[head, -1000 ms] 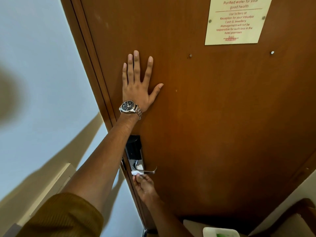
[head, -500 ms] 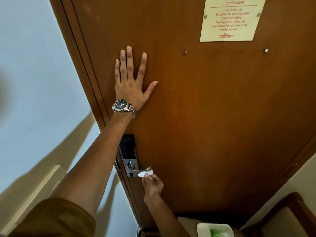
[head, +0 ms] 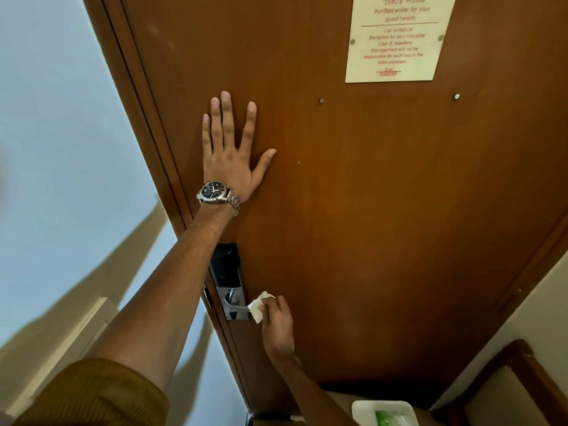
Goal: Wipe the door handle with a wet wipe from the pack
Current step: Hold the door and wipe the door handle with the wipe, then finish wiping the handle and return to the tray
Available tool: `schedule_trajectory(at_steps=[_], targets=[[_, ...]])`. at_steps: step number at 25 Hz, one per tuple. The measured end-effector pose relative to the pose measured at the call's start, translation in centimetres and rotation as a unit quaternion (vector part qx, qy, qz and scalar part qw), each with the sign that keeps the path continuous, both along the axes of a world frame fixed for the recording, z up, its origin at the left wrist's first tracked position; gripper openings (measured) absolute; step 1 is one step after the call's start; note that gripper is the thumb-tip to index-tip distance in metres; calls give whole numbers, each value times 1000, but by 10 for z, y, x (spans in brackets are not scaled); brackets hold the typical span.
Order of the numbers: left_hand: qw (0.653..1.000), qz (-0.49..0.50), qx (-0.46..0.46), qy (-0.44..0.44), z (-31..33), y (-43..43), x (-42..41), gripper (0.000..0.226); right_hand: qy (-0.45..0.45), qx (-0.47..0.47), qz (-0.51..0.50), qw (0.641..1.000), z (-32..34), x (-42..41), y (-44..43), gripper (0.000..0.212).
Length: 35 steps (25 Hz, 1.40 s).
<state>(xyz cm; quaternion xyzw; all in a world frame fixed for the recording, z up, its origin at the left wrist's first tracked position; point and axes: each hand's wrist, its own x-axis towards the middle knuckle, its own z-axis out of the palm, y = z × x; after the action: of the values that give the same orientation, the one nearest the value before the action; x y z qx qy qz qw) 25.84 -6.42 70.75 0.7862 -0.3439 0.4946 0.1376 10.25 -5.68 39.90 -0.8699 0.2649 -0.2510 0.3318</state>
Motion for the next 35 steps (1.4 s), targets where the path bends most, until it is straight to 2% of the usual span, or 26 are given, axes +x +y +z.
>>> schedule_trajectory(at_steps=[3,5,7,8,9,11,13,14,16,17,20,22,24,26,29,31,32,35], targets=[[997,-29,-10,66,-11,0,-20,81,45,-162,80,982,6,-8,-15,30],[984,-68,-32,161,-45,4,-47,84,31,-153,53,986,6,-20,-27,27],[951,-112,-79,278,-100,15,-83,83,-1,-21,2,1000,-1,-35,-38,22],[930,-131,-100,328,-131,20,-103,77,-17,97,-18,995,-8,-44,-45,18],[907,-142,-122,377,-164,26,-122,65,-25,228,-32,973,-16,-54,-52,13],[837,-145,-170,499,-223,38,-155,39,-28,437,-71,896,-33,-77,-64,9],[746,-95,-170,637,-279,44,-177,35,-38,538,-116,834,-53,-104,-76,11],[692,-70,-138,705,-305,43,-186,35,-43,553,-132,821,-64,-118,-80,13],[583,-44,-50,810,-353,36,-210,41,-42,570,-150,807,-93,-143,-85,13],[543,-44,-29,838,-372,30,-224,38,-34,573,-152,804,-108,-155,-86,14],[479,-56,-68,874,-431,4,-254,18,12,548,-156,822,-154,-180,-92,13],[447,-31,-111,887,-483,-17,-267,14,33,531,-182,827,-194,-197,-103,20],[433,17,-123,893,-537,-36,-276,13,46,509,-188,839,-233,-215,-120,27],[421,51,-110,899,-585,-56,-287,27,78,469,-151,867,-272,-231,-139,21],[454,47,-70,887,-643,-86,-299,38,186,348,-70,916,-332,-245,-170,10],[497,23,-14,867,-685,-102,-302,35,262,246,-36,933,-371,-248,-187,8],[534,5,35,845,-709,-108,-302,29,296,196,-27,934,-392,-249,-192,12],[632,-54,199,747,-761,-112,-304,16,400,61,36,914,-436,-247,-199,29]])
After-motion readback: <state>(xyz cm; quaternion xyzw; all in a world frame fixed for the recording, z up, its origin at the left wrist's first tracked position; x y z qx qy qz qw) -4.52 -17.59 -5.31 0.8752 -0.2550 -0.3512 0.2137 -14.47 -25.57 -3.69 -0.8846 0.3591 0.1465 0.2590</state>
